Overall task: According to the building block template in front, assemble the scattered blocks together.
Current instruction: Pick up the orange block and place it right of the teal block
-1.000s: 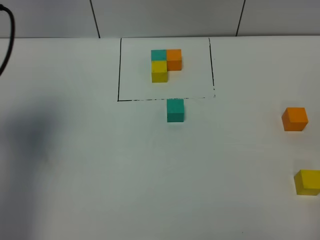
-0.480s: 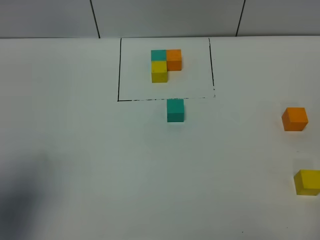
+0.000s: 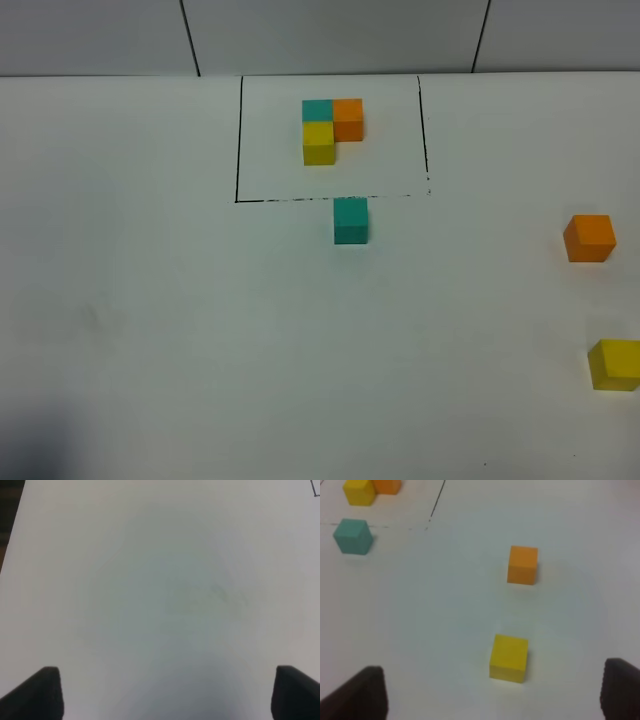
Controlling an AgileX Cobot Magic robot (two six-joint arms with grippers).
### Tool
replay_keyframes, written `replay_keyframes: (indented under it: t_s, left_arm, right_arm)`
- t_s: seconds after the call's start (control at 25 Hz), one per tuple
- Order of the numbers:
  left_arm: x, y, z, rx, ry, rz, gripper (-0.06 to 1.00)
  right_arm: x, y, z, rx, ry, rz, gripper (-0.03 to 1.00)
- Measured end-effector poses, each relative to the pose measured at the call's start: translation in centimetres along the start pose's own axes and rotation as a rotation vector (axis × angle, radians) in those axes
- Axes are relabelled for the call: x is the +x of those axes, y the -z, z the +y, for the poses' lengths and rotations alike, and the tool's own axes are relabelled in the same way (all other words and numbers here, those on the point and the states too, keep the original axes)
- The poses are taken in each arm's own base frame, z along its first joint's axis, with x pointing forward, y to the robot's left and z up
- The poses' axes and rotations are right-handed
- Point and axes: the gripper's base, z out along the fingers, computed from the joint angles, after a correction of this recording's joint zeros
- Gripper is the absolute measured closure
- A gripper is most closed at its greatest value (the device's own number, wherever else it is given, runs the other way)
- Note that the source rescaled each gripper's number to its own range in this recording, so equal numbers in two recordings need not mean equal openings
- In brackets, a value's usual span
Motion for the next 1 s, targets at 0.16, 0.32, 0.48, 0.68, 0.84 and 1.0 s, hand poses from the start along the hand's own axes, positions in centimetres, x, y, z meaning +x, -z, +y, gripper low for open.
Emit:
replay_keyframes:
  t_s: [0.16, 0.32, 0.48, 0.68, 0.84, 1.0]
  left_arm:
    - [1.6, 0.2, 0.0, -0.001, 0.006, -0.032, 0.04]
    - [2.8, 0.1, 0.0, 0.0, 0.008, -0.06, 0.05]
    - [3.7, 0.6, 0.0, -0.001, 0.01, -0.108, 0.05]
    - [4.8, 1.0, -0.1, 0.012, -0.011, -0.163, 0.07]
    - [5.5, 1.2, -0.5, 0.054, -0.047, -0.188, 0.08]
    - [5.6, 1.2, -0.8, 0.093, -0.083, -0.183, 0.1]
  right_arm:
    - [0.0, 0.0, 0.0, 0.0, 0.0, 0.0, 0.24]
    - [0.0, 0.0, 0.0, 0.0, 0.0, 0.0, 0.24]
    - [0.0, 0.0, 0.0, 0.0, 0.001, 0.0, 0.24]
    - [0.0, 0.0, 0.0, 0.0, 0.001, 0.0, 0.24]
    - [0.0, 0.0, 0.0, 0.0, 0.0, 0.0, 0.24]
    - [0.0, 0.0, 0.0, 0.001, 0.001, 0.0, 0.24]
